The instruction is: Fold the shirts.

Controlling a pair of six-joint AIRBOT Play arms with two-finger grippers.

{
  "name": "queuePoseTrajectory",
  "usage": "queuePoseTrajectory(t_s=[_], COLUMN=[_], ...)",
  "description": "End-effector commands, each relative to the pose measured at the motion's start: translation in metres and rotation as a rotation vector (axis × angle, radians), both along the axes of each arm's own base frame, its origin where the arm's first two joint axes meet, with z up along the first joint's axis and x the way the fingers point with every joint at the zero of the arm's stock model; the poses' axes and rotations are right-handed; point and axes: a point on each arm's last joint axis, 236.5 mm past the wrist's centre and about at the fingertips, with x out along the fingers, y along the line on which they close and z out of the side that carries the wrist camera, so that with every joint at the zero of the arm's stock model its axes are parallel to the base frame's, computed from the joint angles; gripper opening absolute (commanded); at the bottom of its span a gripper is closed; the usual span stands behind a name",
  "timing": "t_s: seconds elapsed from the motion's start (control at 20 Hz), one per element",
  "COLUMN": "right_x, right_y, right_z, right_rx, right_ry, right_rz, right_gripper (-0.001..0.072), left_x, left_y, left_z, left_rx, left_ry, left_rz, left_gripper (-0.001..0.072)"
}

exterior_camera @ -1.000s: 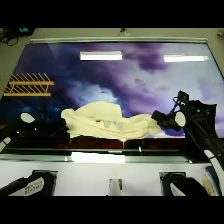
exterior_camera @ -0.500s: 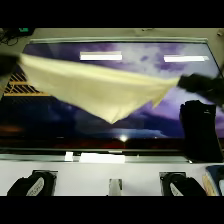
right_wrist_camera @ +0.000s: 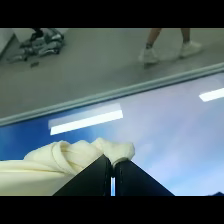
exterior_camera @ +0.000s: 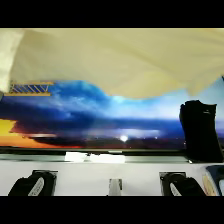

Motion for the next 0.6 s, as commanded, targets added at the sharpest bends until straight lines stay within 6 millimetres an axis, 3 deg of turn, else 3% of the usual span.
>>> queuePoseTrajectory(t_s=[0.0,0.1,0.15,0.25,0.35,0.45,0.55], right_x=[-0.025,-0.028,-0.028,-0.017,-0.002,0.019,0.058], right_y=[-0.012,-0.012,-0.01,-0.003,0.018,0.043,0.061], right_z=[-0.047,-0.096,-0.123,-0.174,-0.243,-0.32,-0.378], right_rx=[0.005,-0.039,-0.067,-0.1,-0.095,-0.048,0.03], right_ry=[0.221,0.462,0.591,0.775,0.94,1.036,1.007], right_rz=[-0.046,-0.056,-0.054,-0.04,0.025,0.082,0.077], right_gripper=[0.0026,0.0026,0.0026,0.0028,0.0028,0.0027,0.0027], left_x=[-0.005,0.031,0.055,0.111,0.162,0.207,0.243], left_y=[0.01,0.019,0.023,0.033,0.04,0.05,0.058], left_z=[0.007,-0.027,-0.059,-0.143,-0.219,-0.287,-0.34], left_rx=[0.023,0.093,0.131,0.182,0.169,0.138,0.111], left_ry=[-0.027,0.105,0.217,0.477,0.645,0.758,0.845], left_rz=[0.061,0.116,0.127,0.132,0.122,0.134,0.142], left_gripper=[0.003,0.003,0.003,0.0031,0.0031,0.0032,0.0033])
